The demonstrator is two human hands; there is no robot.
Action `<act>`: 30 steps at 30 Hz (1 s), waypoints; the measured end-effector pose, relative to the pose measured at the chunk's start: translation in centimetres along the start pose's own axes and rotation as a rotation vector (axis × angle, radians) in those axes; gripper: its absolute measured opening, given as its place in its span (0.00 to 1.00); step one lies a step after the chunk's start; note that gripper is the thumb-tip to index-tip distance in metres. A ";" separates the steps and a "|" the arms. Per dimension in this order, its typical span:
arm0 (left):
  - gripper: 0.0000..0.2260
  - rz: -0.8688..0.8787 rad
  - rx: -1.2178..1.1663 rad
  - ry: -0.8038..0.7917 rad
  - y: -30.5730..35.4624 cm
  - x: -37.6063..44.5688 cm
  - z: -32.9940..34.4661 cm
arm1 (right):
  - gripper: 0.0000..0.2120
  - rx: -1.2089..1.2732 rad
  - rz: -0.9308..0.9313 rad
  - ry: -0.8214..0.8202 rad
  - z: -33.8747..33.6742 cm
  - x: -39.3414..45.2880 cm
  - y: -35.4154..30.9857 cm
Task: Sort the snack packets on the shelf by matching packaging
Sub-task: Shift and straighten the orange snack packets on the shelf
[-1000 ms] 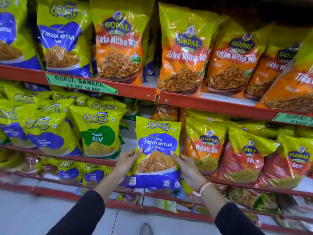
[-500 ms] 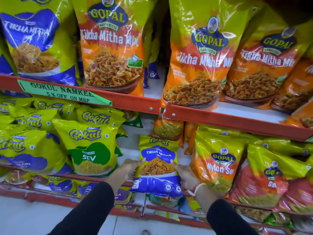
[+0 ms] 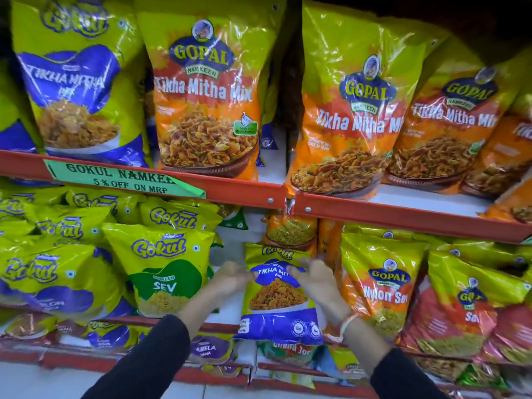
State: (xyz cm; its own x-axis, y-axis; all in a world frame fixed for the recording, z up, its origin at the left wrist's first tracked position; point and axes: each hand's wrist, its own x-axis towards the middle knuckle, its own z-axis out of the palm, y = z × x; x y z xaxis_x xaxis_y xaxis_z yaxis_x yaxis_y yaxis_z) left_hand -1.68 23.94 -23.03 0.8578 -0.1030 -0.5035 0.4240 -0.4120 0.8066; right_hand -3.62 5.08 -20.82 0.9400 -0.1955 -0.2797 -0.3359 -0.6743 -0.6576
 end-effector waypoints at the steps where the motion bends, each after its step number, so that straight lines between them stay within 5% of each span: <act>1: 0.09 0.063 0.001 -0.025 0.8 -0.8 -1.0 | 0.20 0.019 -0.065 0.013 -0.4 -0.7 -1.4; 4: 0.16 0.238 -0.056 -0.108 4.0 -3.9 -4.7 | 0.12 0.149 -0.280 0.060 -1.6 -3.2 -6.1; 7: 0.13 0.480 -0.154 -0.085 6.8 -7.3 -8.8 | 0.08 0.320 -0.511 0.105 -2.8 -5.2 -10.7; 10: 0.09 0.699 -0.299 0.059 8.9 -9.5 -12.4 | 0.10 0.459 -0.655 0.177 -4.1 -5.8 -14.0; 13: 0.10 0.863 -0.405 0.383 10.5 -9.9 -15.6 | 0.21 0.549 -0.699 0.270 -5.0 -5.0 -16.9; 15: 0.14 0.893 -0.419 0.545 11.4 -9.3 -16.7 | 0.32 0.561 -0.695 0.267 -5.5 -3.9 -18.3; 19: 0.27 0.857 -0.323 0.537 12.1 -6.5 -17.6 | 0.50 0.534 -0.606 0.163 -6.1 -1.4 -20.5; 24: 0.25 0.816 -0.289 0.324 12.8 -3.9 -19.0 | 0.38 0.549 -0.595 -0.012 -5.8 0.7 -21.2; 30: 0.25 0.884 -0.293 0.366 12.3 -4.3 -19.6 | 0.55 0.573 -0.652 0.098 -5.3 0.0 -20.5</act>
State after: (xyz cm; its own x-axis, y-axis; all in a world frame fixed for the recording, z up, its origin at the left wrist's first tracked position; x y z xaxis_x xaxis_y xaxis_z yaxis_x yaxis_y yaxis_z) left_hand 5.58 37.07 -4.84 0.9154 0.0412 0.4004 -0.3966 -0.0779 0.9147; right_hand 3.55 15.09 -3.64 0.9475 0.0263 0.3188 0.3167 -0.2167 -0.9234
